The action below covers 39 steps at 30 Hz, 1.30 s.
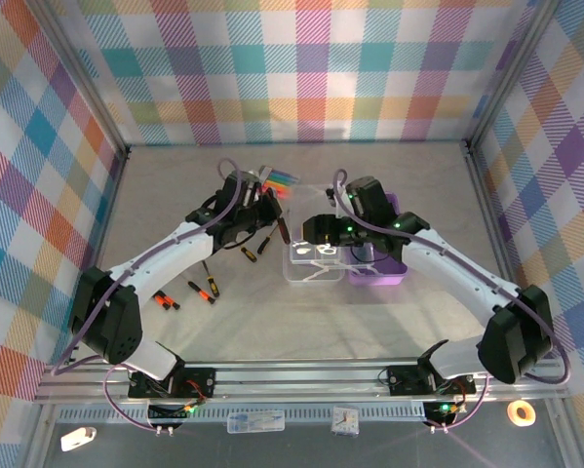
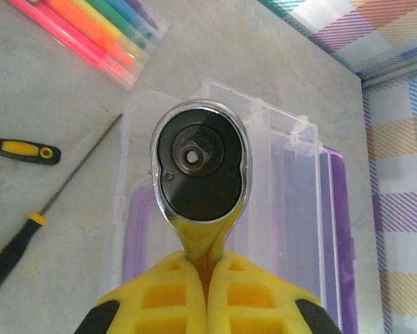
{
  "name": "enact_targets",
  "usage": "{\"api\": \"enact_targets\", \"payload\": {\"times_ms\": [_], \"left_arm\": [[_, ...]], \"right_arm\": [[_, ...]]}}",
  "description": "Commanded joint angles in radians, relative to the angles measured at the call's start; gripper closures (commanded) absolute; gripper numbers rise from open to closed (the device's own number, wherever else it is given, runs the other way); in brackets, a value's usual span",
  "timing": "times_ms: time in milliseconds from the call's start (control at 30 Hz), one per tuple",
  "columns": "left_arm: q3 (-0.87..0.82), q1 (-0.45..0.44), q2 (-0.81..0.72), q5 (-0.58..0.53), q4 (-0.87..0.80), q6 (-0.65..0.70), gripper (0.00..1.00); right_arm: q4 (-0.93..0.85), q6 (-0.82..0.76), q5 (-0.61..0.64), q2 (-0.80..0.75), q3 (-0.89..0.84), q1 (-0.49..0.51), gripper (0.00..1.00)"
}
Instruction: Pack the tool kit
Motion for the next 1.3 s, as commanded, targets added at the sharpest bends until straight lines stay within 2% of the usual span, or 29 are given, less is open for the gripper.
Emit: {"api": "enact_targets", "payload": {"times_ms": [0,967,1100,1267], "left_arm": [[-0.009,-0.023,-0.034,0.018,0.088,-0.045,1.0],[0.028,-0.101,0.033,0.083,0.176,-0.11,1.0],[0.018,-0.102,0.037,0.096,0.211,-0.119,1.0],[0.01,-0.103,0.041,0.101,0.243,-0.13,1.0]], "right_arm": [[0.04,-0.001,0.011,0.019,0.024,0.008,0.4],[0.042,-0.001,-0.027,0.166,0.101,0.021,0.54],[0.044,0.004,-0.032,0.165,0.099,0.021,0.62],[0.035,0.001,-0.023,0.154,0.096,0.021,0.78]]}}
